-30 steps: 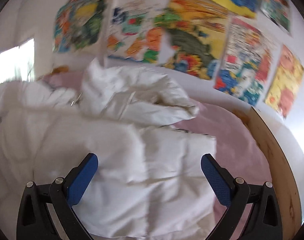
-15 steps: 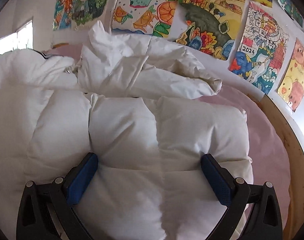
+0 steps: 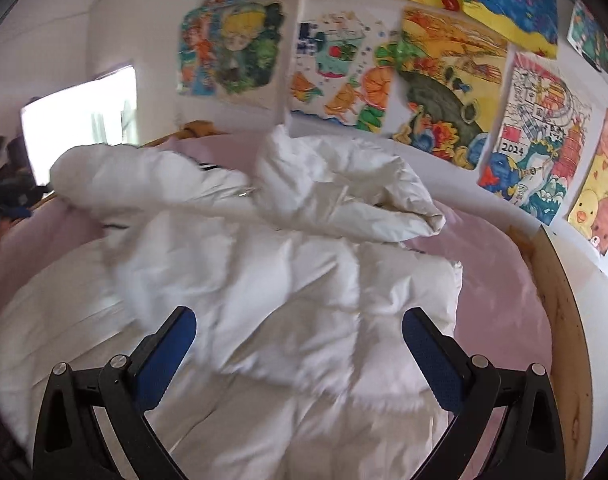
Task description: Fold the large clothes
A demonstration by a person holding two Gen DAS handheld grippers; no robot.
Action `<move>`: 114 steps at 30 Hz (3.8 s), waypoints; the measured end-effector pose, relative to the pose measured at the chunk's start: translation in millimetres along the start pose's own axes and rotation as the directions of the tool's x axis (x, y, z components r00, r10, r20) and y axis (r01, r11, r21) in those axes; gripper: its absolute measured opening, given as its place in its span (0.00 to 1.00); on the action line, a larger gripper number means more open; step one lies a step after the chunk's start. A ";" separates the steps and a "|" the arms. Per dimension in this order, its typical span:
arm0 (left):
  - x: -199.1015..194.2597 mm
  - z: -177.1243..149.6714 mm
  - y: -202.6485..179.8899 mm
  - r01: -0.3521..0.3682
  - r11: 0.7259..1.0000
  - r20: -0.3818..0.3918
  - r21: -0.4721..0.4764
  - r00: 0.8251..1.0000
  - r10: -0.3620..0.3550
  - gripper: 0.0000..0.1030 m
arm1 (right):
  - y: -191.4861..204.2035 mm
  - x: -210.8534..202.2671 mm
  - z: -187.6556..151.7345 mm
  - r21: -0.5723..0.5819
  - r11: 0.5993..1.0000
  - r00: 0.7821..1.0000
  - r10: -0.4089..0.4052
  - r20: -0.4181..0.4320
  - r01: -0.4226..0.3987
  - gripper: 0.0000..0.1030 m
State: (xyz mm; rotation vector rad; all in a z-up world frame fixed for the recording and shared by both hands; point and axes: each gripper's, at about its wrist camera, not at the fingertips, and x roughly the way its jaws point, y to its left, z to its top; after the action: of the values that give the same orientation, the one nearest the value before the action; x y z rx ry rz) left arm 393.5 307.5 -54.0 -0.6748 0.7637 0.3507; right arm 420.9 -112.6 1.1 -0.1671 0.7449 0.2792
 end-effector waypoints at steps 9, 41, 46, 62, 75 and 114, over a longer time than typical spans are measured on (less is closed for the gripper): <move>32.6 42.3 68.0 0.040 0.963 0.017 -0.265 0.999 -0.037 0.77 | 28.4 -50.7 -8.6 0.002 0.999 0.999 0.036 0.025 -0.036 1.00; -37.7 53.2 -54.8 -0.068 0.978 0.396 0.198 0.918 -0.016 0.01 | 16.6 -37.5 -29.4 0.118 0.993 1.000 0.021 0.005 -0.021 1.00; -79.4 20.2 -129.1 -0.078 0.883 0.451 0.462 0.878 -0.159 0.01 | 3.1 -44.7 -24.1 0.171 0.985 0.999 0.008 0.037 -0.015 1.00; -78.3 -170.3 -289.7 0.096 0.130 -0.046 0.987 0.937 -0.345 0.04 | -86.6 -58.9 -40.9 0.428 0.897 0.989 -0.143 0.047 0.109 1.00; -40.8 -237.1 -263.6 0.535 -0.008 -0.521 0.845 0.821 -0.234 0.48 | -125.1 -38.5 -73.2 0.603 0.795 0.998 -0.062 -0.030 0.067 1.00; 18.6 -49.3 -161.7 0.317 0.764 -0.298 0.561 0.939 -0.172 0.56 | -51.0 -11.9 -5.9 0.573 0.681 0.867 0.486 0.112 -0.455 0.13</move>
State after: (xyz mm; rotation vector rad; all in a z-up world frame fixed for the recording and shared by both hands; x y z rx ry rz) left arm 464.7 156.0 -24.1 -0.1959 0.9340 -0.2274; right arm 424.4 -164.8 7.6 0.6300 0.8872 0.5262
